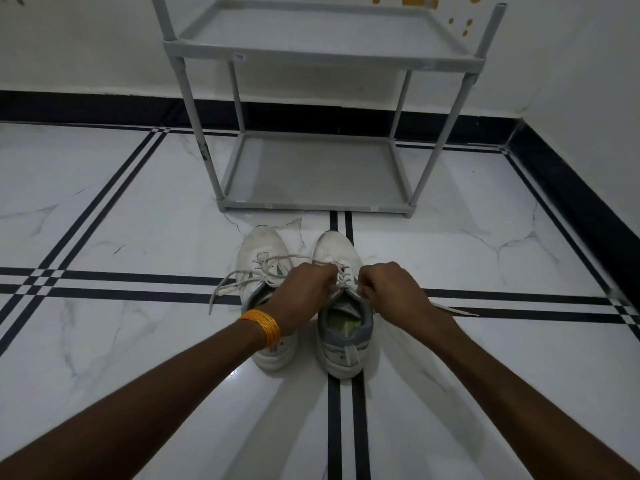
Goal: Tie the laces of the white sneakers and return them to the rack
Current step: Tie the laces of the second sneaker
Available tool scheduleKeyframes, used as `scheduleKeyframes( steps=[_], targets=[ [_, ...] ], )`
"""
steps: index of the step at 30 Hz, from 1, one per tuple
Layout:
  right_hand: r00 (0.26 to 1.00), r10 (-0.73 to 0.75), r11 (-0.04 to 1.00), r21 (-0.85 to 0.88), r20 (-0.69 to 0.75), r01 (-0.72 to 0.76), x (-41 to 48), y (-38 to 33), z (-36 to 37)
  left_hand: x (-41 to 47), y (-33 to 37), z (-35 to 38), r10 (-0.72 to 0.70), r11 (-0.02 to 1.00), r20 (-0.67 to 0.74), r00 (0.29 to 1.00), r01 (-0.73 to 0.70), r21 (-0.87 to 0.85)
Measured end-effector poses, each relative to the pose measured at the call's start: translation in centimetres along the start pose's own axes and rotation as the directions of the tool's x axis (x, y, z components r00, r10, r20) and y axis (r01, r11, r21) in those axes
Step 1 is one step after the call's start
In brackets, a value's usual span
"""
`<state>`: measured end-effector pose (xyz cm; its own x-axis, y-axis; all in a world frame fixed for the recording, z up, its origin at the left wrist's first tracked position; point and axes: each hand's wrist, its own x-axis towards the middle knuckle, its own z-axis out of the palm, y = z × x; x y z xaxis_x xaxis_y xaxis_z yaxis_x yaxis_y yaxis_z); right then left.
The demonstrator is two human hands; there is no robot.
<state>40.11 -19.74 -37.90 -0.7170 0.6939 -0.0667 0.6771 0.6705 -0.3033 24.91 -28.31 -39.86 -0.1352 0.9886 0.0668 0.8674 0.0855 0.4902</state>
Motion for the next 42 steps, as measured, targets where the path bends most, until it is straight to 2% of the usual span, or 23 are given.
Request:
scheduleKeyframes(
  steps=[3,7,14,16,18,20,22,24,25,26,28,30,33,35,38,42],
  targets=[
    [0.995,-0.099,0.982,-0.159,0.028,0.102,-0.3,0.3,0.5,0.0,0.2,-0.5,0.073,0.995,-0.008,0.997,-0.072,0.068],
    [0.987,-0.147,0.961,-0.228,0.058,0.157,-1.5,1.2,0.5,-0.5,0.0,-1.4,0.175,0.962,0.060,0.983,-0.184,0.201],
    [0.981,-0.169,0.958,-0.218,0.095,0.186,-1.2,1.8,1.5,-0.7,-0.4,-1.4,0.113,0.943,0.140,0.984,-0.151,0.296],
    [0.986,-0.142,0.968,-0.198,0.082,0.156,-1.1,1.9,1.7,-0.7,-0.4,-1.3,0.103,0.937,0.153,0.983,-0.148,0.315],
    [0.996,-0.058,0.995,-0.073,0.071,0.063,-0.9,2.2,1.9,-0.8,-0.1,-1.3,0.066,0.932,0.160,0.985,-0.119,0.343],
    [0.990,0.030,0.989,0.140,0.134,-0.049,-0.7,2.8,1.5,-0.7,0.0,-1.7,0.021,0.932,0.123,0.992,-0.064,0.356],
    [0.973,0.066,0.899,0.411,0.220,-0.154,-0.8,2.9,0.5,-0.3,-0.5,-2.5,-0.031,0.932,0.100,0.995,-0.007,0.363],
    [0.969,0.086,0.691,0.687,0.234,-0.227,-0.9,2.6,-0.4,0.0,-1.0,-3.4,-0.120,0.971,0.101,0.988,0.095,0.218],
    [0.972,0.095,0.584,0.778,0.217,-0.231,-0.9,2.3,-0.6,0.1,-0.9,-3.7,-0.176,0.984,0.093,0.980,0.173,0.041],
    [0.975,0.104,0.495,0.840,0.198,-0.224,-0.8,2.0,-0.6,0.1,-0.6,-3.8,-0.238,0.951,0.095,0.967,0.252,-0.180],
    [0.974,0.137,0.361,0.907,0.179,-0.217,-0.6,1.2,0.1,-0.1,0.5,-3.6,-0.311,0.755,0.119,0.943,0.321,-0.571],
    [0.971,0.174,0.245,0.947,0.167,-0.207,-0.5,0.4,0.9,-0.4,1.4,-2.5,-0.324,0.583,0.102,0.940,0.284,-0.761],
    [0.964,0.230,0.150,0.975,0.130,-0.167,-0.3,0.0,1.9,-0.7,1.9,-0.8,-0.355,0.452,0.042,0.934,0.211,-0.867],
    [0.952,0.287,0.167,0.972,0.111,-0.164,-0.1,0.0,2.3,-0.5,1.8,-0.1,-0.367,0.453,-0.001,0.930,0.177,-0.874],
    [0.936,0.346,0.252,0.954,0.066,-0.160,0.3,0.2,2.7,-0.1,1.7,0.4,-0.378,0.470,-0.015,0.926,0.178,-0.864],
    [0.941,0.325,0.181,0.970,0.094,-0.160,0.6,0.4,2.7,0.1,1.5,0.8,-0.396,0.459,-0.005,0.918,0.193,-0.867]
  ],
)
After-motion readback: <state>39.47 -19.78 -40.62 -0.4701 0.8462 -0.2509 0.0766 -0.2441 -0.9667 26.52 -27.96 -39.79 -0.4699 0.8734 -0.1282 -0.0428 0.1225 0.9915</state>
